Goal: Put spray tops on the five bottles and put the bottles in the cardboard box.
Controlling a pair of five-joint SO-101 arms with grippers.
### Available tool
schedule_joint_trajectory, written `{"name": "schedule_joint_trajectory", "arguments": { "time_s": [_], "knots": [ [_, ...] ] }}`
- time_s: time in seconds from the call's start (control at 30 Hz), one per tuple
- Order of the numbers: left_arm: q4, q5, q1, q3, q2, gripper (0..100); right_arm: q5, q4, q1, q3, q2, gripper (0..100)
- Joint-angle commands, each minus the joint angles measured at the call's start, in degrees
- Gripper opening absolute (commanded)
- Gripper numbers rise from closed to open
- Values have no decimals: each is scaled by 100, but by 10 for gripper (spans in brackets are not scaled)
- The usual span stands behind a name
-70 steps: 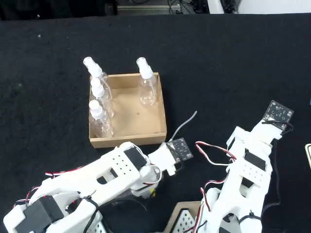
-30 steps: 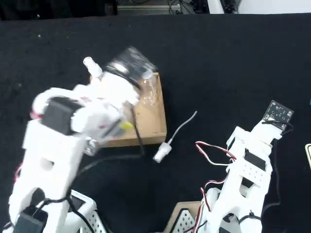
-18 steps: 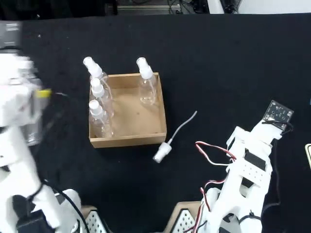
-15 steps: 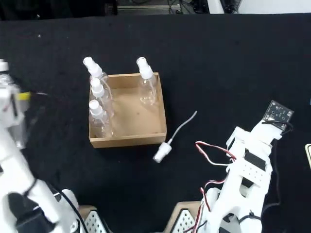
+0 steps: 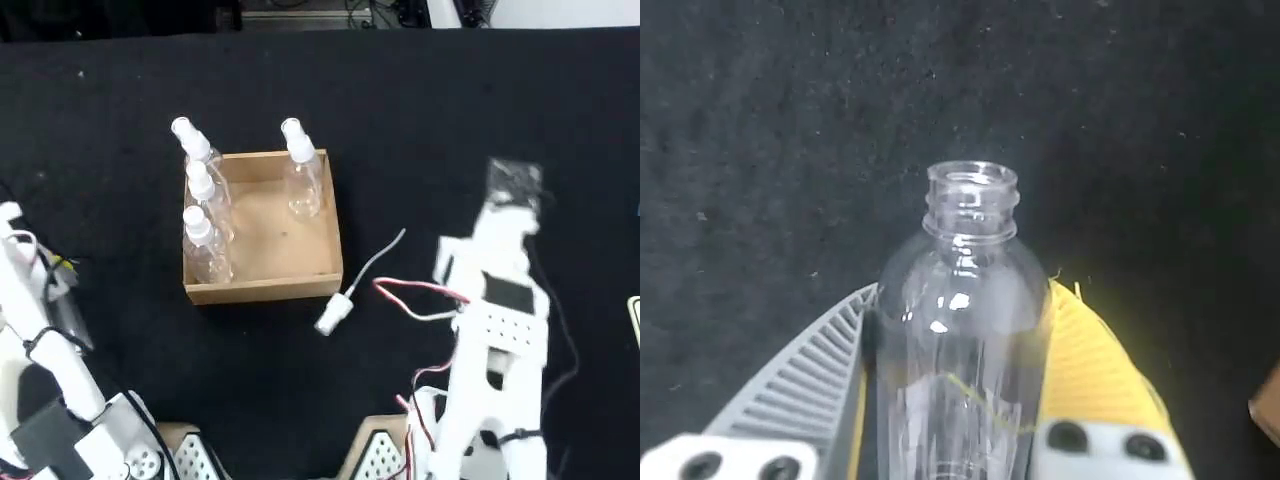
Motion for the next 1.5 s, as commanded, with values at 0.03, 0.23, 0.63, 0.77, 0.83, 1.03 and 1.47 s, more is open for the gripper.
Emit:
{"name": "schedule_joint_trajectory", "arguments": {
  "time_s": [0.03,0.23,0.63,0.77,0.83,1.03,1.47],
  "knots": [
    [-1240,668,-4,620,-343,102,53,1609,-1521,-1938,-154,36],
    [-1284,1477,13,673,-325,102,26,1336,-2901,-2141,-145,35],
    [-1468,1600,365,1182,-343,102,-1099,-158,-3754,-2123,1429,11],
    [-1881,1600,347,1464,-352,102,-1160,-501,-3798,-2088,1543,11],
    [-1943,1600,338,1578,-334,102,-1143,-536,-3771,-2070,1560,11],
    [-1908,1609,347,1675,-334,102,-1020,-1231,-3833,-1771,1736,11],
    [-1943,1618,391,1886,-352,102,-985,-1582,-4009,-1815,2651,11]
  ]
}}
